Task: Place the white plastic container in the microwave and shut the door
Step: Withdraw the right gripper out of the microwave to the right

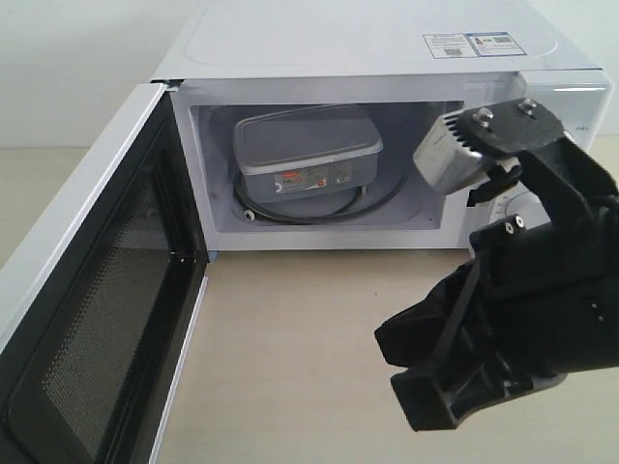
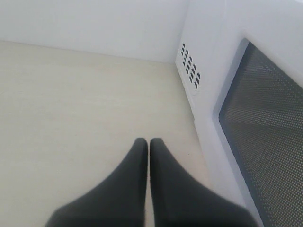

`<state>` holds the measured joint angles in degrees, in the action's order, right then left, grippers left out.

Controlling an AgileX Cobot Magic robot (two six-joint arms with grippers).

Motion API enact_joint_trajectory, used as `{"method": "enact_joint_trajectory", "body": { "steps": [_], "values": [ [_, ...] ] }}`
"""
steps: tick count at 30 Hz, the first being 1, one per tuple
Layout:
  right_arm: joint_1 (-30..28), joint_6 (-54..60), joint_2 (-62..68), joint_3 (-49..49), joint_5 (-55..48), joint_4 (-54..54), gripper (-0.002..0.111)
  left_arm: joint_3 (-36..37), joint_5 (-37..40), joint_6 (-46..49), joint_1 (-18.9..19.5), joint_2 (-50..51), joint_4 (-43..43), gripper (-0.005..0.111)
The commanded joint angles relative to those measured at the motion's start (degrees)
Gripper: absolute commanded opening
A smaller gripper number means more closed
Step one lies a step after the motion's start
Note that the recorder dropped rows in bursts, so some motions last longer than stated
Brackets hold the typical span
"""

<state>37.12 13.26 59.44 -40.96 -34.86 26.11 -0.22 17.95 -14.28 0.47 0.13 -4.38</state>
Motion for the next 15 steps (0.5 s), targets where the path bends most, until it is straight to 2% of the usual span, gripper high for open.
{"method": "enact_joint_trajectory", "body": {
  "steps": [1,9,15],
  "values": [
    [0.16,-0.02,-0.45,0.29,-0.15,0.27,0.0,0.22,-0.43,-0.37,-0.39,-0.13,0.3,0.004],
    [-0.54,0.33,-4.04,1.12,0.08,-0.33,0.0,0.22,-0.43,-0.37,-0.39,-0.13,0.3,0.004],
    [-6.6,0.33,-17.6,12.28,13.39,3.18,0.0,0.22,-0.43,-0.37,-0.39,-0.13,0.3,0.004]
  ]
}}
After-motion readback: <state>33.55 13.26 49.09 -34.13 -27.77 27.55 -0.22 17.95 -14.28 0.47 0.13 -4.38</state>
